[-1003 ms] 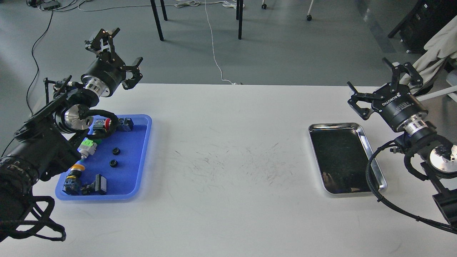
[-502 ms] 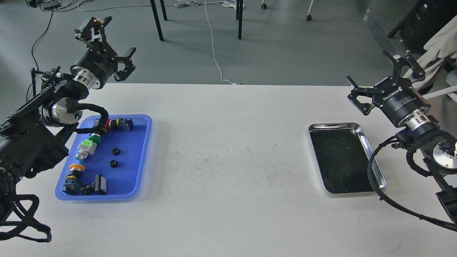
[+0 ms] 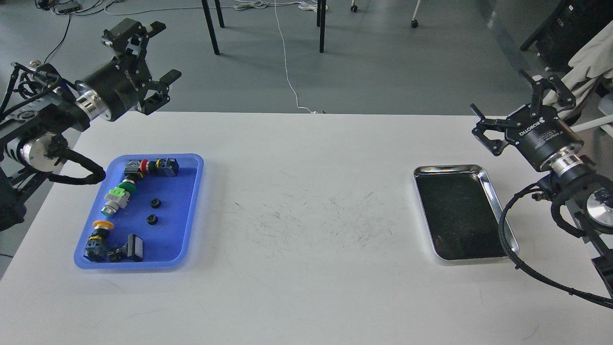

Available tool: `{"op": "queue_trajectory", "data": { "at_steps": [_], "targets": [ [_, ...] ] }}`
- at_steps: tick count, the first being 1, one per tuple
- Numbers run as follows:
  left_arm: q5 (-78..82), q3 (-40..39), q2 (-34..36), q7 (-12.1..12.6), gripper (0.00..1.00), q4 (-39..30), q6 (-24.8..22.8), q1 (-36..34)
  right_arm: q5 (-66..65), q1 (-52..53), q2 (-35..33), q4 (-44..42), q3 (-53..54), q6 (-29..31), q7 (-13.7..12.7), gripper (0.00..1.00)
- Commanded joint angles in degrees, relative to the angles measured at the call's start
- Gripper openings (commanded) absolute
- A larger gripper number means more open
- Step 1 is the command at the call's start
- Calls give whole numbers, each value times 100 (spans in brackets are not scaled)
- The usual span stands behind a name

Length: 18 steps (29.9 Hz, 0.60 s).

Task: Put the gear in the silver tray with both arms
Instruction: 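Move the left gripper down over the blue tray of gears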

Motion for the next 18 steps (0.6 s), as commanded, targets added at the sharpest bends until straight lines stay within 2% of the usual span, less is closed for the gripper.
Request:
{"op": "queue_trajectory", "data": {
  "at_steps": [1, 5, 9, 15, 18],
  "targets": [
    [868, 208, 572, 14, 99, -835, -8, 101, 0, -10, 56, -153, -13, -2, 6, 99],
    [1763, 331, 696, 251, 99, -1030, -114, 286, 0, -1, 73, -162, -13, -2, 32, 99],
    [3317, 471, 696, 541, 99, -986, -149, 339, 0, 25, 91, -276, -4, 7, 41, 99],
    [4964, 1025, 635, 507, 99, -960, -62, 558, 0, 61, 91, -390, 31, 7, 41, 99],
    [5754, 1184, 608, 480, 99, -890, 306, 611, 0, 69, 91, -408, 40, 7, 41, 99]
  ]
}}
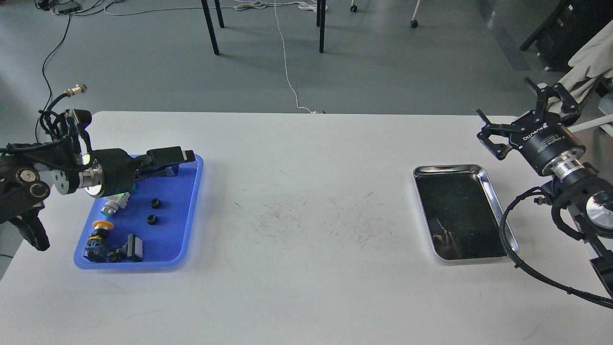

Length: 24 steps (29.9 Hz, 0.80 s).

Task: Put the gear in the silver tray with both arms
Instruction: 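Move the left gripper down over the blue tray of gears, then close the left gripper on a small black gear in the blue tray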

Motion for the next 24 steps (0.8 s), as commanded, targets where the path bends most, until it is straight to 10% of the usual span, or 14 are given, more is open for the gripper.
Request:
{"op": "queue_trajectory", "data": {
  "at_steps": [1, 24],
  "targets": [
    [903, 188, -39, -57, 99, 125, 423, 61, 0, 4, -2, -13, -4, 0, -1, 99],
    [2610, 689, -601, -462, 93, 1189, 1285, 175, -9, 4, -2, -22, -101, 0, -1, 99]
  ]
}}
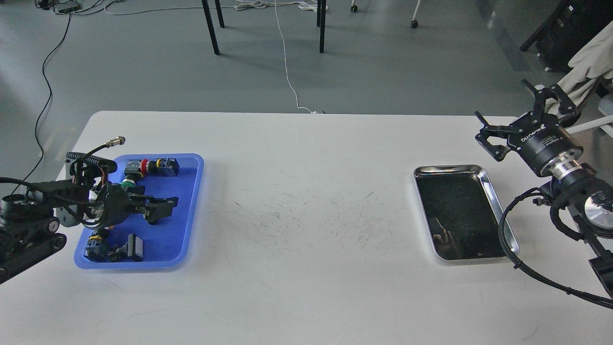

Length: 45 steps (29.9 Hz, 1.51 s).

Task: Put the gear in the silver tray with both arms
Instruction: 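Close the left gripper on a small black gear in the blue tray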

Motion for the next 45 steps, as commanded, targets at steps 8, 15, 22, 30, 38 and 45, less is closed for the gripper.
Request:
{"op": "queue_trajectory", "data": {
  "at_steps": [8, 15, 22, 30, 38, 45],
  "targets": [
    [13, 166, -210, -25, 92, 449, 288, 10, 5, 0, 0, -159, 7, 10, 8, 99],
    [22, 175, -272, -52, 86, 678, 394, 133, -4, 0, 0, -159, -1, 10, -1, 99],
    [22, 219, -264, -43, 77, 687, 412, 247, -4, 61, 9, -167, -10, 1, -1, 99],
    [22, 298, -272, -43, 56, 687, 429, 247, -4, 70, 62, -176, -28, -8, 0, 99],
    [22, 325, -281, -43, 26, 678, 429, 247, -4, 79, 70, -176, -37, -8, 8, 99],
    [22, 325, -272, -43, 10, 661, 429, 238, -4, 79, 62, -176, -37, -8, 8, 99]
  ]
}}
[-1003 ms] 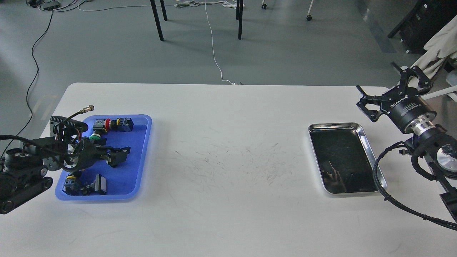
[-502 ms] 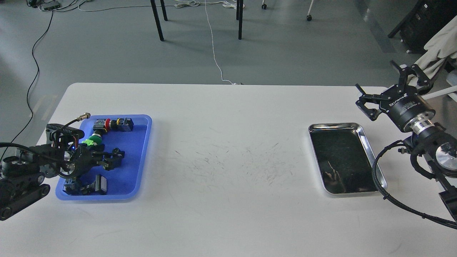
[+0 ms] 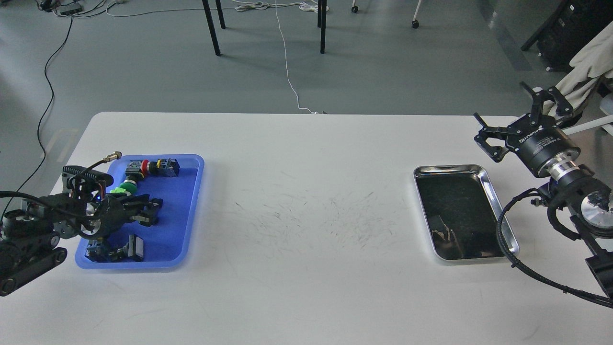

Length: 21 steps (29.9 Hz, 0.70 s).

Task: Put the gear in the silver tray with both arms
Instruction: 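Close the left gripper on a small black gear in the blue tray, then lift the black gear out of the blue tray with the left gripper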

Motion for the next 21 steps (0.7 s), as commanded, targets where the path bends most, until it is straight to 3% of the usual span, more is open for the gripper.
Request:
{"op": "queue_trajectory", "data": {
  "at_steps": [1, 7, 13, 18, 21],
  "targets": [
    [-1, 5, 0, 3, 10, -26, -4, -4, 1, 0, -6, 0, 0, 0, -3, 99],
    [-27, -48, 192, -6, 9, -289, -13, -276, 1, 0, -6, 18, 0, -44, -3, 99],
    [-36, -39, 658, 134, 9, -1404, -170, -1207, 1, 8, -15, 27, 0, -61, -3, 99],
    [-54, -92, 545, 670, 9, -2337, -479, -1902, 1, 70, -23, 18, -26, -79, -3, 99],
    [-45, -83, -182, 969, 9, -2443, -470, -1999, 1, 140, -50, 27, -175, -96, -3, 99]
  ]
}}
